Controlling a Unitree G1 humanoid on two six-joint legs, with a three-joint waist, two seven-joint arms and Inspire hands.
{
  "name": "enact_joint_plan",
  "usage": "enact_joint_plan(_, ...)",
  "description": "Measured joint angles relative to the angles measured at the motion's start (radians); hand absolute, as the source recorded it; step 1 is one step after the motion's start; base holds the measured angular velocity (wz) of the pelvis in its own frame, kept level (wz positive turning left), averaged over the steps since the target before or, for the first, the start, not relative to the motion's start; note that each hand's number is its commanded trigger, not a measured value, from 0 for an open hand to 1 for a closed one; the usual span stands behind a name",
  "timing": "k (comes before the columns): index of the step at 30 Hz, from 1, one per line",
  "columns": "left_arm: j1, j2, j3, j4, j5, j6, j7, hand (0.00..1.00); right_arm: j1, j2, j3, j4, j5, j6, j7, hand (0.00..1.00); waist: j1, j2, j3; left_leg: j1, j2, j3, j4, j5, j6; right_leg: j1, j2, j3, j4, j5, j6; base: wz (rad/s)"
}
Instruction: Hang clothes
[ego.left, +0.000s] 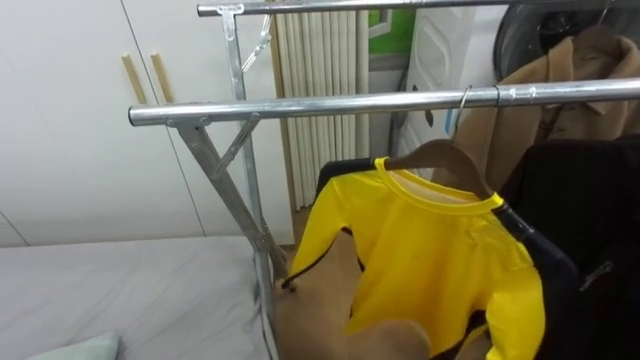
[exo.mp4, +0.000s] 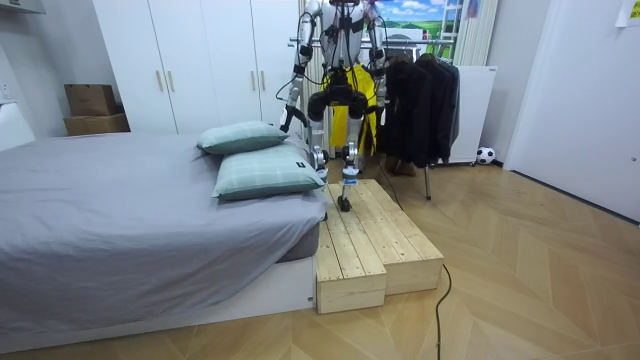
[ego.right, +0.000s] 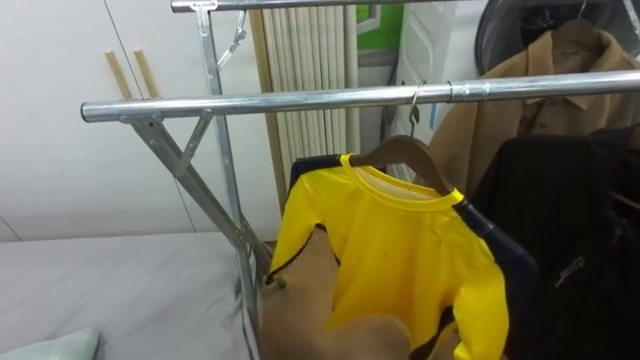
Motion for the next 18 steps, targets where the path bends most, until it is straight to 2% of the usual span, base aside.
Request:
enact_joint_plan(7, -0.008, 0.003, 0.0, -0.001, 0.001, 0.023, -0.006, 0.0, -0.001, 0.0, 0.0, -0.002, 0.0, 0.01, 0.0, 0.0, 0.0, 0.002, -0.0009, 0.0, 0.0, 0.0, -0.001, -0.001, 0.001, 0.0, 0.0, -0.001, 0.0, 0.0, 0.0, 0.0)
enact_joint_plan(11, -0.017, 0.003, 0.0, -0.001, 0.001, 0.037, -0.007, 0.0, -0.001, -0.002, 0.0, -0.002, 0.0, 0.017, 0.0, 0.0, 0.0, 0.007, -0.0018, 0.0, 0.001, -0.003, -0.008, -0.002, 0.001, 0.002, 0.0, -0.006, 0.0, 0.006, -0.009, 0.03)
enact_joint_plan(18, -0.019, 0.003, 0.0, -0.001, 0.001, 0.04, -0.008, 0.0, -0.001, -0.006, 0.0, -0.002, 0.0, 0.017, -0.003, 0.0, 0.0, 0.015, -0.0005, 0.004, 0.001, -0.01, -0.016, -0.004, 0.001, 0.006, -0.004, -0.023, 0.0, 0.005, -0.01, 0.03)
